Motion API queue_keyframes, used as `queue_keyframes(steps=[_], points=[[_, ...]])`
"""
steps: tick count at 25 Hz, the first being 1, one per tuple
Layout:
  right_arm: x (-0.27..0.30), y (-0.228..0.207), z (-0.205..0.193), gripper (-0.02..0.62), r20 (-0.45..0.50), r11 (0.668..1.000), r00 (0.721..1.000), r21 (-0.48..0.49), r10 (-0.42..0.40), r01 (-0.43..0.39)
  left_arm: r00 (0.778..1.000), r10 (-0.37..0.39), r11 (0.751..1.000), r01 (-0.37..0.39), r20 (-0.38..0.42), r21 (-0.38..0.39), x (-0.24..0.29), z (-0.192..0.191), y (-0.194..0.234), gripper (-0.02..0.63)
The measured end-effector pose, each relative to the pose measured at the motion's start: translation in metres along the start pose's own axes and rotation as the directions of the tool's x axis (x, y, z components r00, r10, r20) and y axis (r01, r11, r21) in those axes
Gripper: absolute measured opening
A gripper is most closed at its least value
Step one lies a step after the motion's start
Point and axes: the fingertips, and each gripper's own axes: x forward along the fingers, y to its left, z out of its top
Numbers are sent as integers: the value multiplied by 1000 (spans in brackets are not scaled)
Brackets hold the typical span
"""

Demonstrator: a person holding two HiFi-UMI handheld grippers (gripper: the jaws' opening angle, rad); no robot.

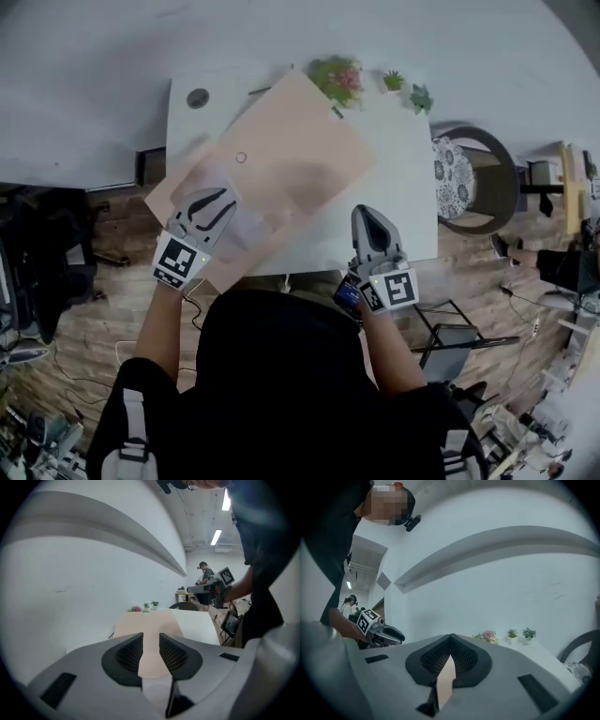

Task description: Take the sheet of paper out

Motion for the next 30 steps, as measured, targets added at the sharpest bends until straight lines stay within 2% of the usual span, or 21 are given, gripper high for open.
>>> queue_keyframes(steps=[5,7,9,12,16,18,21,23,27,30], points=[[31,-9,-11,9,-18,998,998,23,59,-58,984,-116,988,129,-137,91,32,-28,-6,97],[42,-8,-15,9,-32,995,995,32,96,-95,969,-153,978,176,-194,108,41,-43,-11,97],[53,-8,-17,9,-43,991,990,40,131,-130,945,-192,961,236,-266,144,46,-57,-15,97],[68,-12,-18,9,-58,985,984,40,170,-168,888,-238,907,348,-393,237,54,-78,-20,97],[83,-15,-22,9,-72,978,976,56,204,-200,793,-309,800,515,-525,307,66,-106,-33,97],[87,-15,-25,9,-80,975,973,65,217,-212,754,-326,754,571,-570,324,70,-118,-36,97],[91,-15,-29,9,-93,972,968,72,232,-226,709,-336,710,623,-619,328,73,-130,-36,97],[92,-17,-32,9,-101,971,967,76,235,-228,669,-350,679,664,-656,314,72,-137,-35,97],[93,-20,-36,9,-110,971,966,85,233,-225,610,-380,639,717,-695,280,74,-144,-35,97],[92,-21,-38,9,-112,971,967,92,231,-221,544,-394,581,772,-741,259,76,-150,-40,97]])
